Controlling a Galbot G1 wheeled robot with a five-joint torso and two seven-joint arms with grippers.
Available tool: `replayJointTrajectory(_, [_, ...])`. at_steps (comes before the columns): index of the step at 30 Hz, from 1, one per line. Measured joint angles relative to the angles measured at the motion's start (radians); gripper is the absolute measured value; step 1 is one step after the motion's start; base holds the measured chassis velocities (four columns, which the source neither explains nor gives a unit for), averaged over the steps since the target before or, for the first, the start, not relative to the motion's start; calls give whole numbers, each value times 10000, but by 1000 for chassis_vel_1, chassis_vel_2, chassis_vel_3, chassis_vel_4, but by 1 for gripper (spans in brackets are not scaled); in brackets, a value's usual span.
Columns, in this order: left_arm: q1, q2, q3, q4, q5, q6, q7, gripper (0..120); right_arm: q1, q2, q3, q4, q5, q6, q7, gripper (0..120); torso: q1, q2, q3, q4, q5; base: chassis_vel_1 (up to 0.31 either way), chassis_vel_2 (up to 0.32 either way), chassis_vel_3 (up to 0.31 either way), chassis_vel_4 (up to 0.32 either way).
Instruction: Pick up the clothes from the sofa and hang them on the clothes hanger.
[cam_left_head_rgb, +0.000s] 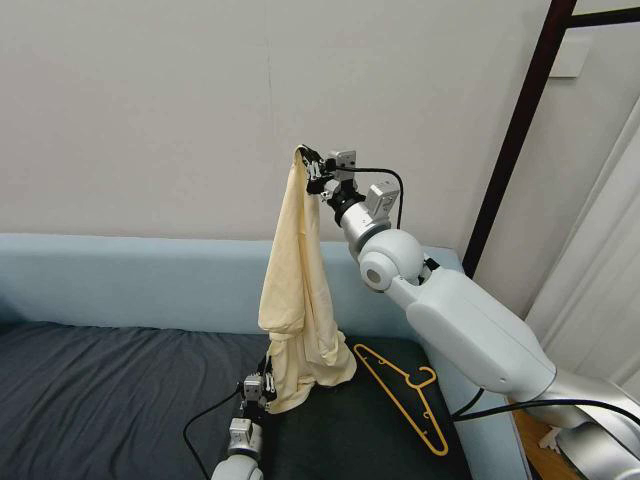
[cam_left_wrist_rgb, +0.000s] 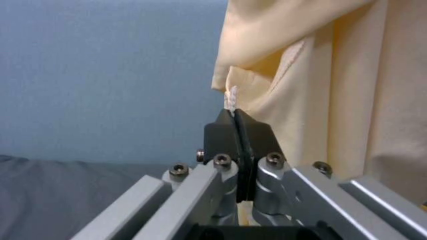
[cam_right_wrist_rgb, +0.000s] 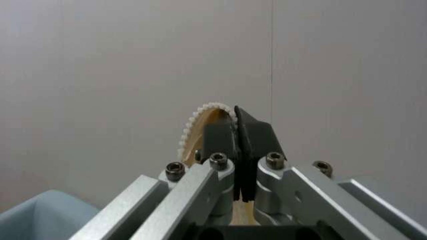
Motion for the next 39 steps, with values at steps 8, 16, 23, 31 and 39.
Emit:
replayJointTrajectory(8, [560, 118, -462, -1186, -411, -116, 93, 0, 50, -219, -65, 258, 153, -15, 154, 0, 1, 0, 0, -3, -3, 0, 0, 0, 0])
replayJointTrajectory(16, [1830, 1731, -1397, -4998, -2396, 178, 46, 0, 536, -821, -56, 536, 122, -1126, 1432, 0, 0, 0, 0, 3, -3, 0, 0, 0, 0])
replayJointTrajectory(23, [1795, 4914, -2957, -8206, -5133, 1082, -752, 0, 788, -2032, 187, 925, 435, -2754, 2502, 0, 0, 0, 0, -3, 4, 0, 0, 0, 0])
replayJointTrajectory(31, [1616, 6948, -4782, -9293, -6774, 1757, -1273, 0, 941, -3433, 970, 2356, 2295, -1007, 702, 0, 0, 1, -2, 0, 1, 0, 0, 0, 0])
replayJointTrajectory(39, [1996, 6951, -5044, -9504, -6643, 1806, -1267, 0, 470, -4647, 1534, 3799, 3008, -152, -354, 0, 0, 0, -1, -1, -2, 0, 0, 0, 0])
